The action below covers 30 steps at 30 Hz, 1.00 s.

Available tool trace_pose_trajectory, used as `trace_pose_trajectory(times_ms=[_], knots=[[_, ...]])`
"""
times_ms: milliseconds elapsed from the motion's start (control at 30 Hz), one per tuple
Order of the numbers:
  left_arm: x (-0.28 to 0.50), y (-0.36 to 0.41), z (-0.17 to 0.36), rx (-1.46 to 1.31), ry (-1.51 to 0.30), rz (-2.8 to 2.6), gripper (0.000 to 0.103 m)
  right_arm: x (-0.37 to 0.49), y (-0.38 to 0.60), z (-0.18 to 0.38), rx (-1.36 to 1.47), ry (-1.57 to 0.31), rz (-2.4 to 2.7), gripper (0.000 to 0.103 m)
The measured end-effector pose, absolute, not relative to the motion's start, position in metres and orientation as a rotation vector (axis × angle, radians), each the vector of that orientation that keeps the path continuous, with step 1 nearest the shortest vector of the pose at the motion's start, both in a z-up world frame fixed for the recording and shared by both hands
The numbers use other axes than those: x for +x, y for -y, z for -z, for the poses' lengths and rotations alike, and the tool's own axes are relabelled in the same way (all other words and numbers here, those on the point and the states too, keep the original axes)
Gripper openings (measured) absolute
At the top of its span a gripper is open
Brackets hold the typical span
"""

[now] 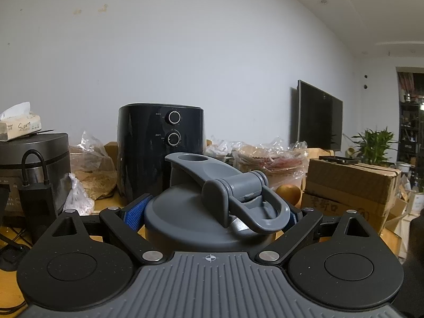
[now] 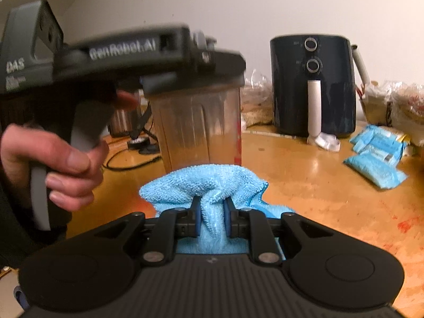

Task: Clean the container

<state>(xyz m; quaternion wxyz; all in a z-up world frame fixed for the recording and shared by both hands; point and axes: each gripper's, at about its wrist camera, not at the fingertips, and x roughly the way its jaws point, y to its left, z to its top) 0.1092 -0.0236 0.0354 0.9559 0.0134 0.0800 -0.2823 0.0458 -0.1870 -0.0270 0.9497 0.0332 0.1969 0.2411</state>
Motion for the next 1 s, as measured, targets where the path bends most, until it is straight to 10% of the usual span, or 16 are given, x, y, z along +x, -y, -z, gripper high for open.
trace_pose_trajectory(times_ms=[1000], knots=[[0.112, 0.023, -0.036, 0.02, -0.167, 0.579, 0.095, 0.032, 0.194, -0.016, 0.053, -0.218, -0.497, 0.012]])
